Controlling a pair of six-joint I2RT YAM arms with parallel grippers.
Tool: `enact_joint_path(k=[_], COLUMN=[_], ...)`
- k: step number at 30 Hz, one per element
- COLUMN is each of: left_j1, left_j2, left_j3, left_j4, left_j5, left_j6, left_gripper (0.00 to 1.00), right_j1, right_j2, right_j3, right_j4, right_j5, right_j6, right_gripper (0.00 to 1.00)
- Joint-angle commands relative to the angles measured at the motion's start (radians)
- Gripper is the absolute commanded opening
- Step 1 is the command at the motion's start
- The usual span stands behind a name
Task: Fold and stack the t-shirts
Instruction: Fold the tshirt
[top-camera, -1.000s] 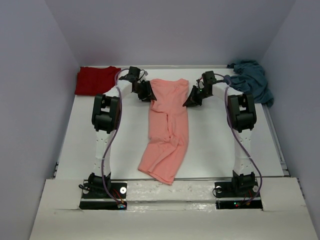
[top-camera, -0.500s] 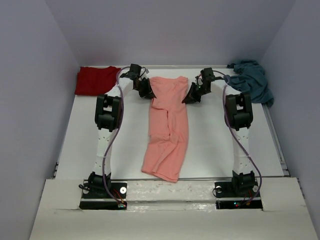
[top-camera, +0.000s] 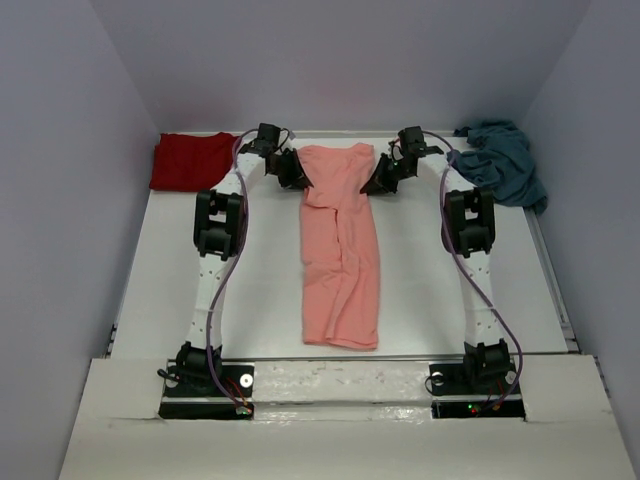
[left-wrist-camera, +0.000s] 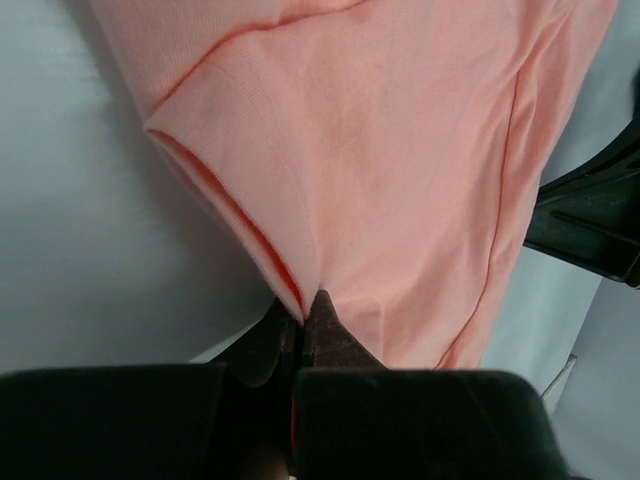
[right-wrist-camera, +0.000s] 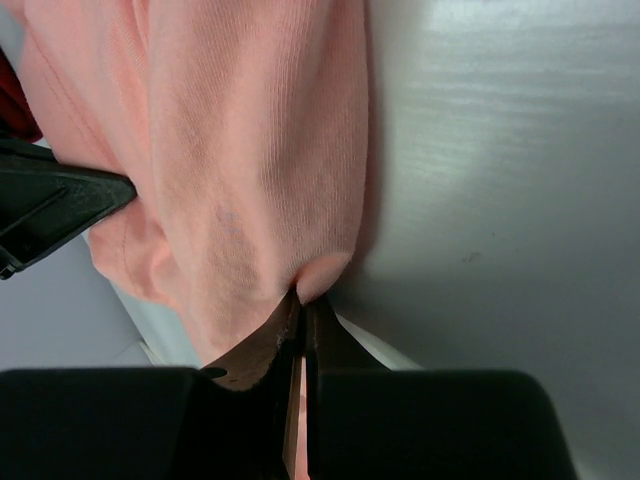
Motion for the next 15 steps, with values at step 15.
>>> enact_joint_path(k=[15], left_j1=[0.112], left_j2=[0.087], left_j3=[0.112], left_j4=[0.125], left_j5=[-0.013], left_j6=[-0.127], left_gripper=[0.36], right_j1=[-0.031], right_j2=[0.021], right_j3=[0.099], right_j4=[-0.017], right_j5=[0.103], right_j6=[0.013], right_gripper=[0.28])
